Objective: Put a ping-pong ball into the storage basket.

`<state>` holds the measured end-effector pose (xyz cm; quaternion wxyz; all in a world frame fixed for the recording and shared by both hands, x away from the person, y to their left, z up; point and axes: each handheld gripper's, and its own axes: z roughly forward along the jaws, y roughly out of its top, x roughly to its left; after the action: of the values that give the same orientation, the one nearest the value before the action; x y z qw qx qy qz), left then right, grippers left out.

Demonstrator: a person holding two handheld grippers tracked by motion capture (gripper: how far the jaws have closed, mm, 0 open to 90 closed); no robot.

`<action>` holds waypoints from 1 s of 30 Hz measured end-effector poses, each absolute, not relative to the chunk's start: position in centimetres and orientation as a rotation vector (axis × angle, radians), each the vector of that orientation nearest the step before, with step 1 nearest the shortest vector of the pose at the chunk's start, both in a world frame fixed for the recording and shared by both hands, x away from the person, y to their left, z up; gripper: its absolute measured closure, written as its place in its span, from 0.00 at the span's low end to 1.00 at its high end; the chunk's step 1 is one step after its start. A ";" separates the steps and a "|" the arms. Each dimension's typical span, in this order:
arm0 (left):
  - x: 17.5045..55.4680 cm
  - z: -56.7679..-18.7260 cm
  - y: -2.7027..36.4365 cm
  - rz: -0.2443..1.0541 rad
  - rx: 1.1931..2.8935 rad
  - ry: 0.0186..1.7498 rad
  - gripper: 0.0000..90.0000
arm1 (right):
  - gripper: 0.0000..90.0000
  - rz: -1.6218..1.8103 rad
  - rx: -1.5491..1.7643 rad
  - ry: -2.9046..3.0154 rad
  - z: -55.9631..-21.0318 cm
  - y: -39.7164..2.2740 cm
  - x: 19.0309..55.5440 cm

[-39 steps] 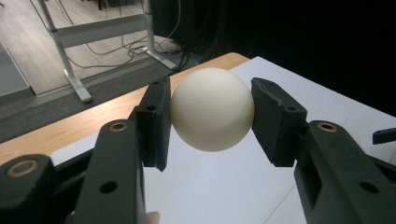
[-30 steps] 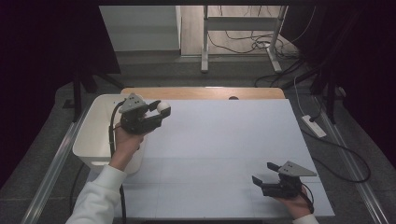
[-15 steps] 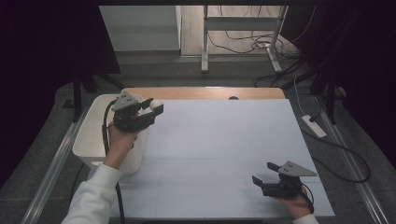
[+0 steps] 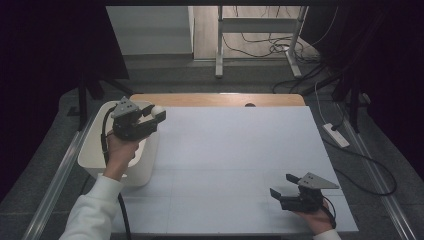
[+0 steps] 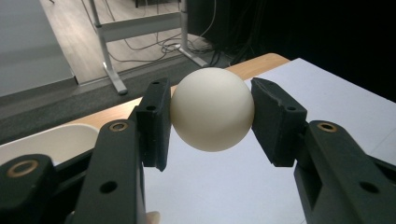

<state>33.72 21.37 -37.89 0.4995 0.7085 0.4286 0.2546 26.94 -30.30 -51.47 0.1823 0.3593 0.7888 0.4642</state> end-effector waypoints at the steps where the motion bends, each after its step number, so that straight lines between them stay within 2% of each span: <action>1: 33.7 -37.9 21.5 0.617 1.714 1.041 0.56 | 0.17 1.309 1.014 2.226 -51.5 -30.3 26.9; 30: 35.3 -39.1 25.6 0.655 1.690 1.204 0.56 | 0.17 1.304 1.017 2.227 -51.5 -30.2 26.9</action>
<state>35.28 25.61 -39.13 0.4642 0.6880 0.4899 0.2668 26.95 -30.24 -51.51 0.1829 0.3605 0.7893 0.4620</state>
